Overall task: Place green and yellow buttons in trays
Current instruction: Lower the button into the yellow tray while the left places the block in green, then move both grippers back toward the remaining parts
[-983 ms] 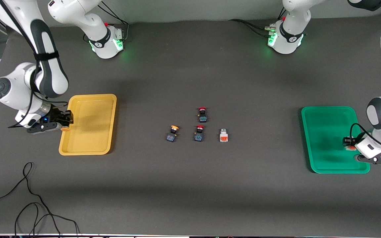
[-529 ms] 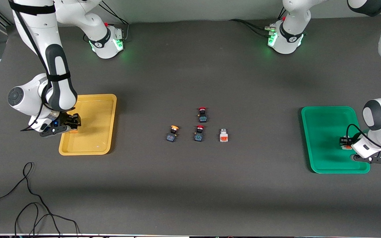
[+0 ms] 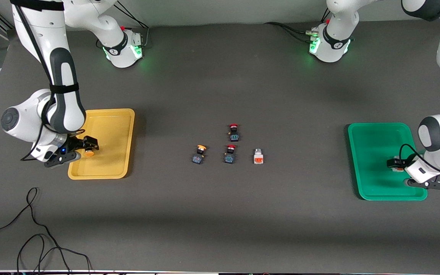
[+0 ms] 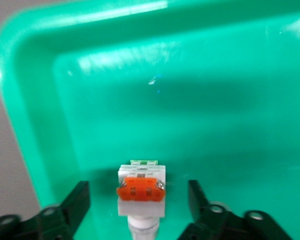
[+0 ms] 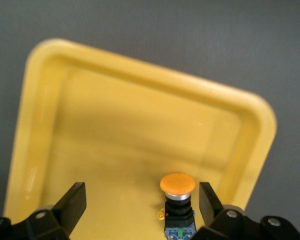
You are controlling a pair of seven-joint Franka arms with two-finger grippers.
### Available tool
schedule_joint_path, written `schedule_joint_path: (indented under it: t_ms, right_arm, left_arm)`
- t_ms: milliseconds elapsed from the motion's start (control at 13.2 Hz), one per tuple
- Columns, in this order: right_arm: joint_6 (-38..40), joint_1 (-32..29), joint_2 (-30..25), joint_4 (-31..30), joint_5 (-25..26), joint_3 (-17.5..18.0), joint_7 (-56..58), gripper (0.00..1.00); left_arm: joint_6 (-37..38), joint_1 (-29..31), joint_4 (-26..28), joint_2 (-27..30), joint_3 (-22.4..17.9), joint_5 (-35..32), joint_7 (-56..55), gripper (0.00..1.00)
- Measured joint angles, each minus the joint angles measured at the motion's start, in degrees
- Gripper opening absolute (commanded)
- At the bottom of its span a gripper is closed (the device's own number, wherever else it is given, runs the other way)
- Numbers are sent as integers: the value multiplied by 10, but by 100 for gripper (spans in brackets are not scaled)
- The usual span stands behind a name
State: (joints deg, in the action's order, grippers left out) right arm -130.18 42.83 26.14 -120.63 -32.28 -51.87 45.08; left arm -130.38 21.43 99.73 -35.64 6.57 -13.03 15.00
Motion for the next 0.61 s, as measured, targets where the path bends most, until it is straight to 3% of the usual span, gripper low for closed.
schedule_joint_path:
  t_ms: [151,378,605]
  right_arm:
    - [94,0,-5,83,55,-7,-66,100]
    - [212,10,-8,200,97,-5,-167,100]
    - [233,77,-5,240,102,0,-290,100]
  left_arm:
    - [83,0,-27,40,30,2,-4,100]
    - [272,-3,-105,89,91,16,-50,99]
    - [360,-6,-162,97,139,80,-115,99]
